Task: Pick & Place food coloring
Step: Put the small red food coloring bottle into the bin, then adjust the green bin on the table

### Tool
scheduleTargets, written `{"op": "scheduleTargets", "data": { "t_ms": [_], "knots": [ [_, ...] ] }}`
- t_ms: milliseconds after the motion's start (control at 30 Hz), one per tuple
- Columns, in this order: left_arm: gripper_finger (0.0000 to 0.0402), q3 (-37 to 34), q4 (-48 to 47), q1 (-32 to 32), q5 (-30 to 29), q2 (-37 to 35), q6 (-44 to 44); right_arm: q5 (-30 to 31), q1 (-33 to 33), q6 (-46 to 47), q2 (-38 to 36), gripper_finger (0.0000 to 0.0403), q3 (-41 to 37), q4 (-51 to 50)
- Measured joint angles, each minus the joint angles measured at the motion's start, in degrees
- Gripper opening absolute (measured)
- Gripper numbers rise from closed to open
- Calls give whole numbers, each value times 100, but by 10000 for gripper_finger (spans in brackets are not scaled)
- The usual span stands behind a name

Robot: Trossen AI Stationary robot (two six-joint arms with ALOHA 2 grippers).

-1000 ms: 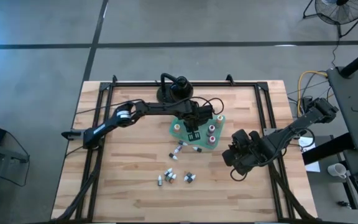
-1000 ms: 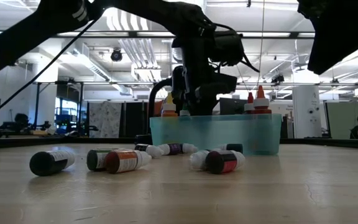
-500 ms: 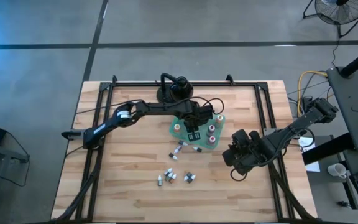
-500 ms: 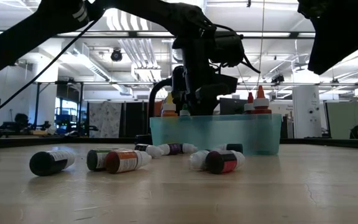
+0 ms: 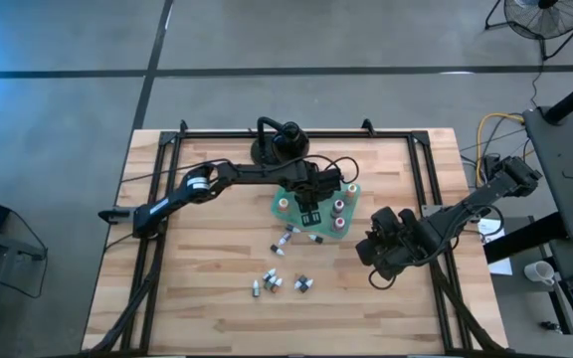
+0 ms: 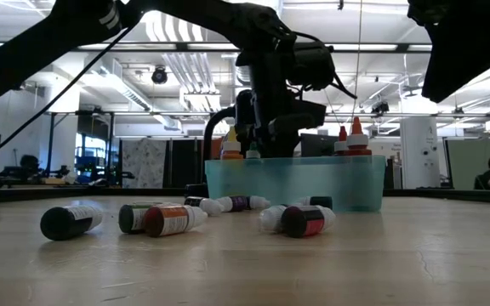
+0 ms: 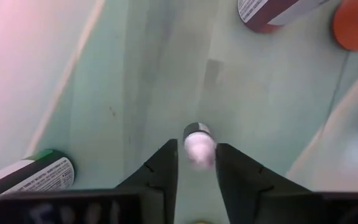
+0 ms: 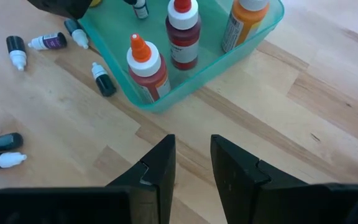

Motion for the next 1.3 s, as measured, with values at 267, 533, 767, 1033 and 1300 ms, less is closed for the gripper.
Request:
{"op": "scheduleTargets", "data": {
  "t_ms": [267, 533, 767, 1033, 1300],
  "knots": [
    [131, 229, -146, -13, -40, -31, -29, 0, -2, 0, 0, 93, 0, 0],
    [133, 1243, -1010, -142, -235, -115, 38, 0, -2, -129, 0, 93, -1, 3],
    [133, 306, -1062, -319, -240, -999, 298, -9, -2, -260, 0, 93, -4, 28],
    [133, -1253, -805, -644, -240, -2003, 13, -56, 2, -492, 0, 93, -4, 54],
    [133, -3620, 249, -1453, -30, -3390, -189, -124, 4, -989, 0, 93, -2, 94]
  ]
}}
